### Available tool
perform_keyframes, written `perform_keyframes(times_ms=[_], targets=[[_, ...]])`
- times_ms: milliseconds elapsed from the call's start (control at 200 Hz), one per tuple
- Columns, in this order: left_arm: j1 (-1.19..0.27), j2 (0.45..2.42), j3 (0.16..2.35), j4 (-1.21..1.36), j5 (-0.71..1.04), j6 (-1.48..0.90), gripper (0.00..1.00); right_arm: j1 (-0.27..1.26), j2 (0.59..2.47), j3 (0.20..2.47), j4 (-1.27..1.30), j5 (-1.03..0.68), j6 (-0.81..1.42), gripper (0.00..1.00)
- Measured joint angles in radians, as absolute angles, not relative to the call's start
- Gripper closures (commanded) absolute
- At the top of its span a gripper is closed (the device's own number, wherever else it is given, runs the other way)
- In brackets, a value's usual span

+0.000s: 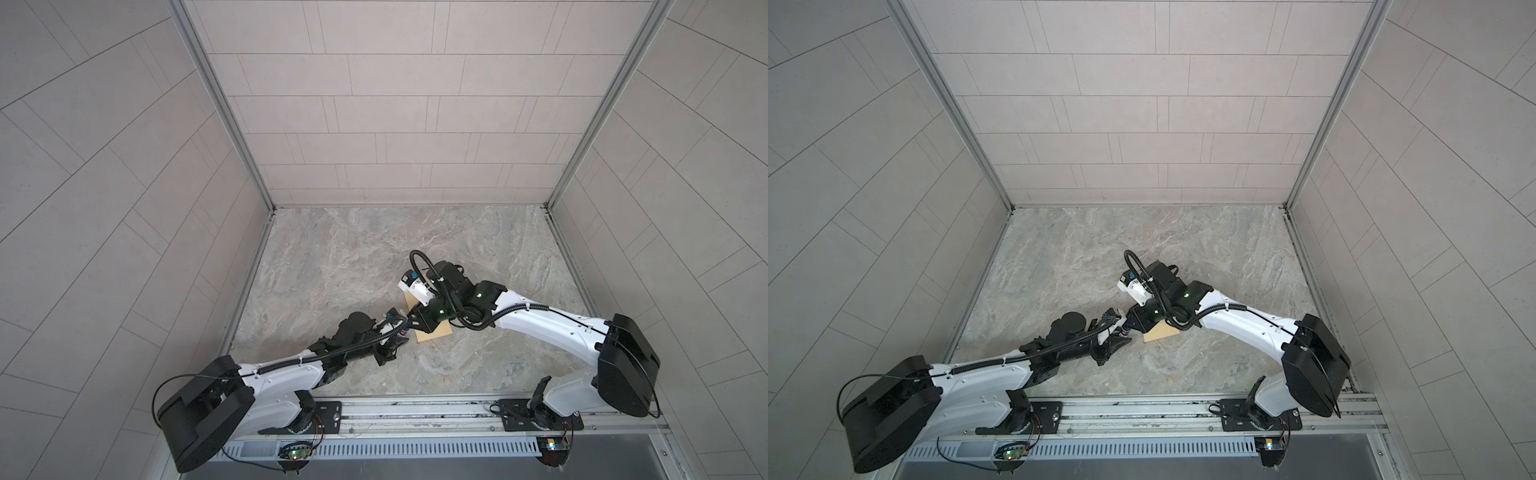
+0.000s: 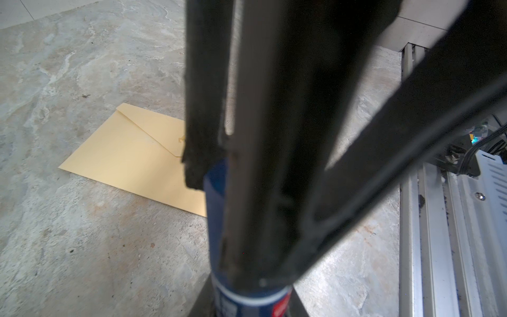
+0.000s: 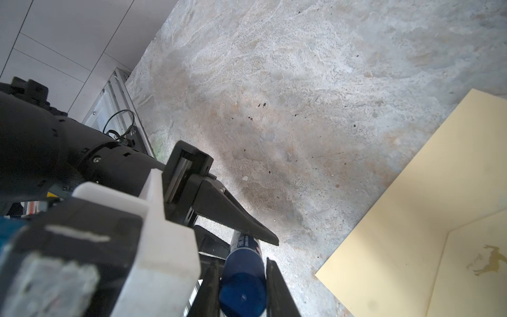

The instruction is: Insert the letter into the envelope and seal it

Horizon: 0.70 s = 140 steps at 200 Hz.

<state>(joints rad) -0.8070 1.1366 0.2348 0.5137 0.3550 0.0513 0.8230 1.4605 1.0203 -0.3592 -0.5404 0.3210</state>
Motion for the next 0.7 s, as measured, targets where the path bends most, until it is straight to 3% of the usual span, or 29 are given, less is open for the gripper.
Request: perform_keyframes(times_ms=[700], targets=[[-0.776,1.125,0.235,0.454,0.377,0.044,1.00,0.839,1.478,0.946,-0.217,-0.525,0.397,0.95]])
